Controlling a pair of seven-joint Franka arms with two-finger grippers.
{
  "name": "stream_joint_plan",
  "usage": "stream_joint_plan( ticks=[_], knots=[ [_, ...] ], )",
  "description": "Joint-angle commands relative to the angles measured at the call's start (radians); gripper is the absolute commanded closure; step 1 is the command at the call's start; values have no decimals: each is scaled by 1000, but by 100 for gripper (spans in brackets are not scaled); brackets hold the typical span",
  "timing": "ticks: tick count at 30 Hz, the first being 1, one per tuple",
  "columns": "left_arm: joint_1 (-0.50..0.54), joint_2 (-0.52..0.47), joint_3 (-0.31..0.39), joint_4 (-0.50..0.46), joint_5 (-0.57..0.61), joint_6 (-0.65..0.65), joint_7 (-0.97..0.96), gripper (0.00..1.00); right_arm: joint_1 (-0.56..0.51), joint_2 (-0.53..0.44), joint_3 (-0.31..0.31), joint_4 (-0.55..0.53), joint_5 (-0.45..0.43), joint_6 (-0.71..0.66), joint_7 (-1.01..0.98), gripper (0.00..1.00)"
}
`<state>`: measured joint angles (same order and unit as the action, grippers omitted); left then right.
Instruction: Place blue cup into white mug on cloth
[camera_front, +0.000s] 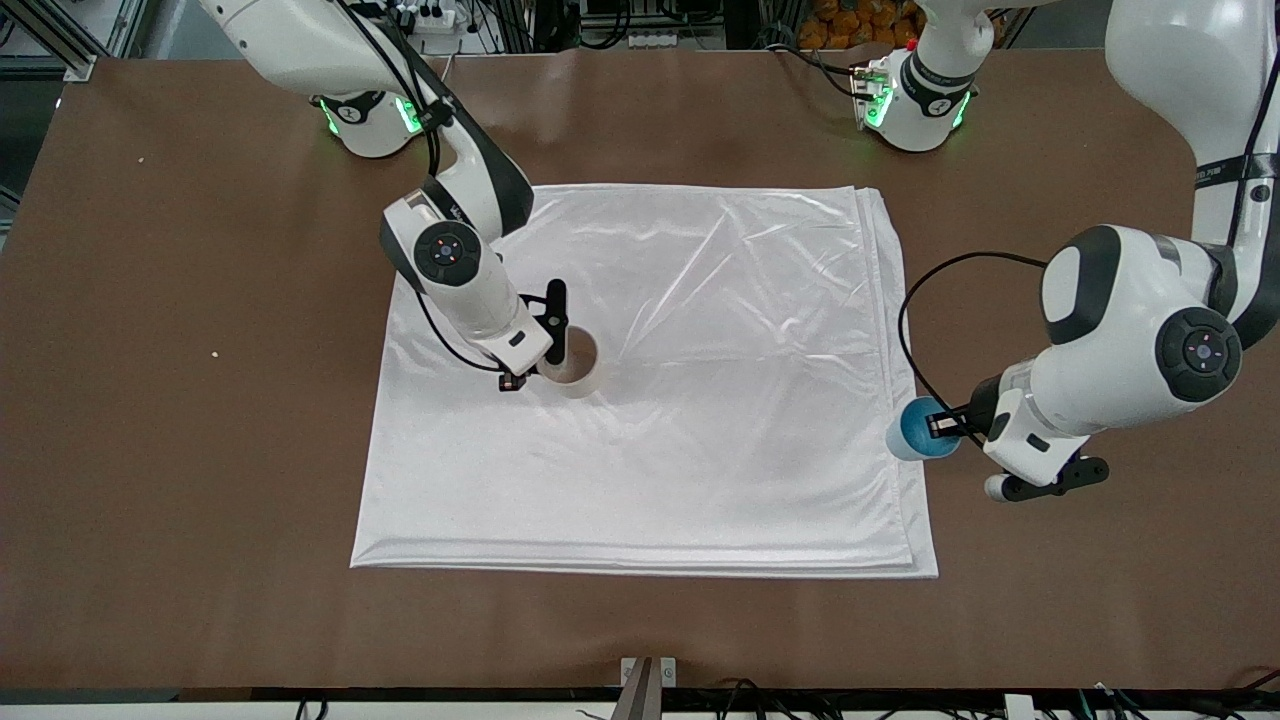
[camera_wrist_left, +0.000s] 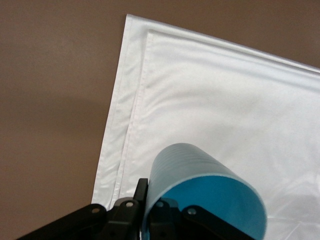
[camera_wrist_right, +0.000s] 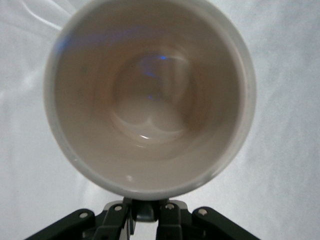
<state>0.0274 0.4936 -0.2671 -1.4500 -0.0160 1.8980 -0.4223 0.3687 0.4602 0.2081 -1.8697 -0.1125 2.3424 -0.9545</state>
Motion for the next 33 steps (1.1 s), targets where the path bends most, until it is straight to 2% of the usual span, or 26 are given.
stream_joint_plan(
  ticks=[1,10,20,27,30,33],
  knots=[
    [-47,-13,0,0,-19,-11,-76,100,45,87,-9,92,-29,-9,37,100],
    [-102,-12,0,2,-19,-11,-147,100,90,126,-13,98,-99,9,154,100],
    [-149,-10,0,0,-19,-11,-202,100,114,152,-16,96,-104,55,184,99],
    [-185,-3,0,20,-19,-11,-243,100,118,155,-19,95,-108,54,188,80],
    [-195,-3,-1,22,-19,-10,-253,100,130,158,-21,93,-108,57,188,79],
    [-218,-1,0,22,-19,-2,-279,100,133,158,-27,93,-108,55,197,75]
  ],
)
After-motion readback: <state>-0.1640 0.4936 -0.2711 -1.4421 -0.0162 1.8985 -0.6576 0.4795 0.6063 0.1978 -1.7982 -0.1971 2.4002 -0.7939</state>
